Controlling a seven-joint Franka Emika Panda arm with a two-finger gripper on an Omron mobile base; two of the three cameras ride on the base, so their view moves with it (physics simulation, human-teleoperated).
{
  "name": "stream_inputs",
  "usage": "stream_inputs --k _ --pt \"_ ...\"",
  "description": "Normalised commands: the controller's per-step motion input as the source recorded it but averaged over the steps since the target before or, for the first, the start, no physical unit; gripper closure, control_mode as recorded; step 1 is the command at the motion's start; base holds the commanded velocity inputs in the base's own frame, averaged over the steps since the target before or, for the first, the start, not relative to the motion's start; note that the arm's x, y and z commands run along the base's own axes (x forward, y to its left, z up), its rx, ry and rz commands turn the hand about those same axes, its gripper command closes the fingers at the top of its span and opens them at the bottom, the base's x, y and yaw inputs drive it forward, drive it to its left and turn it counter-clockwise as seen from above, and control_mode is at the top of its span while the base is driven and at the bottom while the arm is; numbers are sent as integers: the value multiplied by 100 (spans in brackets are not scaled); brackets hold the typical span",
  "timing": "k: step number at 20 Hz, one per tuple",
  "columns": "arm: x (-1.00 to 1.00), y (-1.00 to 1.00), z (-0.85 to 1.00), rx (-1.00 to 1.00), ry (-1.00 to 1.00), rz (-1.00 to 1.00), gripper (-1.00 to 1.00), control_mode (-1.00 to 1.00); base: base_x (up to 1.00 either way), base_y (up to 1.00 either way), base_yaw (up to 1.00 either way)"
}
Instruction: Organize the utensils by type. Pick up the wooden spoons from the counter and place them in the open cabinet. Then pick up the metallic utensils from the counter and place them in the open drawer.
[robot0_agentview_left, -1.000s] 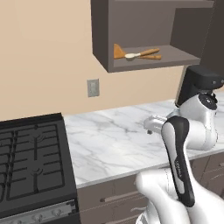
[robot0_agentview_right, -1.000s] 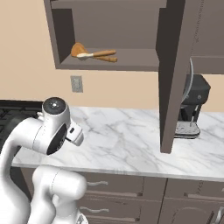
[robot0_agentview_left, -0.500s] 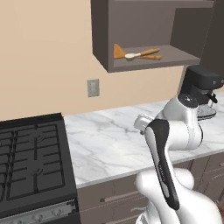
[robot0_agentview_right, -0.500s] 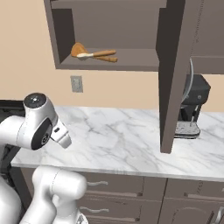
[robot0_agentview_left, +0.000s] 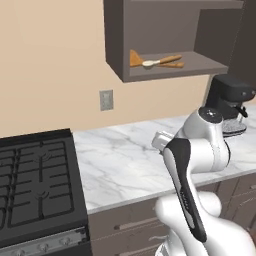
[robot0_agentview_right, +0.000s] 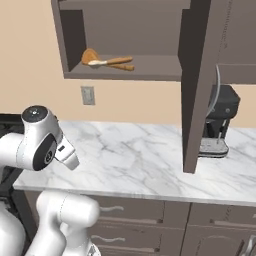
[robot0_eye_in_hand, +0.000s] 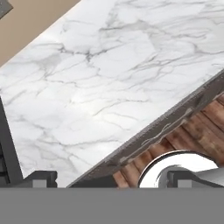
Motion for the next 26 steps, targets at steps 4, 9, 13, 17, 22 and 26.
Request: stream_inputs --k 4,9,13,17,22,26 --pt "0 0 0 0 0 0 -100 100 -69 0 0" --pt "0 0 0 0 0 0 -100 100 -92 0 1" --pt "0 0 0 0 0 0 -100 100 -83 36 12" --pt "0 0 0 0 0 0 -100 100 -42 100 29" --pt "0 0 0 0 0 0 -100 100 -29 98 55" --pt "0 0 0 0 0 0 -100 100 -14 99 41"
